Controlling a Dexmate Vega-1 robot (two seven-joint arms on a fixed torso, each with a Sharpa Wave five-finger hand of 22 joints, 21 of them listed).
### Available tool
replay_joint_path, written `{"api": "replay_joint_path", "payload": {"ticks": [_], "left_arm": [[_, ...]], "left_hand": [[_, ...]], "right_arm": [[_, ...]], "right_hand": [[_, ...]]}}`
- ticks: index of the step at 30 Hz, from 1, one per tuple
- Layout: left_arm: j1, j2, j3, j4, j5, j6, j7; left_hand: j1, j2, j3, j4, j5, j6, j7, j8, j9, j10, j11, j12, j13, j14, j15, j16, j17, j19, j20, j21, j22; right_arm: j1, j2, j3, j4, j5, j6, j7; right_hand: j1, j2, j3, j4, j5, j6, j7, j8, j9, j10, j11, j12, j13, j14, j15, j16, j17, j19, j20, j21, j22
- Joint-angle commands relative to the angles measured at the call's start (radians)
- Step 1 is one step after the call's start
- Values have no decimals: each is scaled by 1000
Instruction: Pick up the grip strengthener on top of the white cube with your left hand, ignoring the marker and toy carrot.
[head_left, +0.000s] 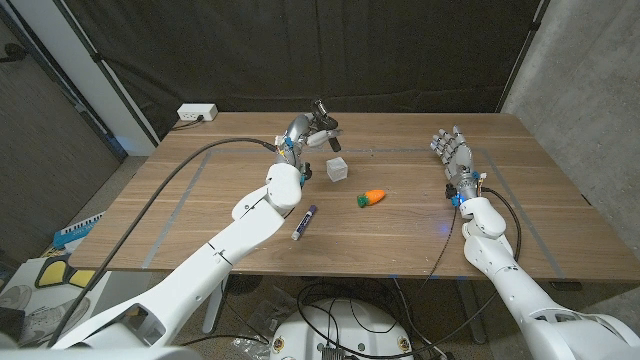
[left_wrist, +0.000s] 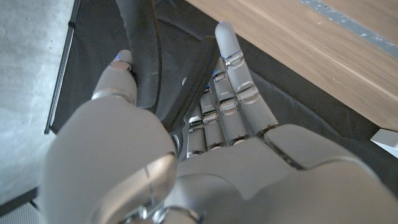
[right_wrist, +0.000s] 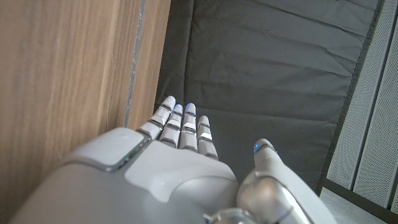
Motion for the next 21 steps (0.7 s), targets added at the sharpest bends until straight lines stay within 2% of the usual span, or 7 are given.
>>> {"api": "replay_joint_path", "payload": {"ticks": [1, 3, 6, 8, 11, 13, 21], "left_arm": [[42, -50, -56, 66, -47, -194, 33], [42, -53, -60, 73, -53, -208, 26], [41, -50, -63, 78, -62, -222, 5], [40, -52, -66, 85, -69, -237, -3], [41, -60, -74, 96, -86, -259, -11], [41, -63, -78, 99, -90, -262, -14], [38, -57, -82, 61, -104, -181, -52]], "left_hand": [[118, 142, 333, 259, 15, -28, 7, 19, 59, 160, -79, 375, 637, 524, -261, 609, 965, 117, -108, 152, 163], [100, 146, 349, 291, 15, -44, 15, 30, 88, 190, -78, 408, 663, 530, -255, 663, 1009, 118, -109, 222, 259], [48, 151, 395, 367, 20, -16, 41, 34, 72, 211, -70, 535, 768, 533, -250, 807, 1026, 94, -109, 336, 431], [2, 154, 421, 392, 23, 18, 60, 48, 66, 222, -66, 626, 772, 532, -248, 892, 1026, 89, -107, 397, 537], [-100, 153, 429, 406, 22, 75, 93, 97, 96, 254, -71, 775, 777, 531, -245, 1004, 1027, 92, -105, 438, 640], [-190, 151, 422, 407, 23, 106, 95, 150, 141, 265, -71, 878, 775, 529, -244, 1086, 1027, 99, -105, 446, 699], [-315, 173, 436, 405, 30, 141, 126, 223, 191, 292, -59, 1016, 769, 518, -248, 1208, 1025, 111, -106, 481, 790]], "right_arm": [[-8, -3, 2, -10, 4, -2, -3], [-7, -3, 1, -7, 5, -2, -1], [-5, -2, 1, -5, 4, 0, -2], [-4, -2, 2, -3, 4, 0, -3], [-2, -1, 1, -1, 3, 1, -3], [-1, -1, 1, -2, 3, 0, -4], [3, 0, -3, 0, -1, -2, -8]], "right_hand": [[-6, 0, -2, 0, 4, 7, -3, 2, 4, 7, 0, 0, 1, 9, 1, -3, 4, 8, 2, -6, 4], [-6, 0, -2, 0, 5, 8, -3, 2, 4, 7, 0, 0, 1, 9, 1, -3, 4, 8, 2, -6, 4], [-6, 0, -2, 0, 5, 8, -3, 2, 4, 7, 0, 0, 1, 9, 0, -4, 3, 8, 2, -7, 4], [-7, 0, -2, 0, 5, 8, -2, 2, 4, 7, 0, 0, 1, 9, 0, -4, 3, 8, 2, -7, 4], [-8, 0, -2, 0, 6, 8, -2, 2, 4, 34, -1, 9, 2, 10, 0, -5, 3, 8, 2, -10, 4], [-8, 0, -2, 0, 6, 8, -2, 2, 4, 34, -1, 9, 2, 10, 0, -5, 3, 8, 2, -10, 4], [-8, 0, -2, 0, 7, 10, -1, 2, 4, 34, -1, 9, 2, 10, 1, -6, 3, 9, 2, -11, 4]]}}
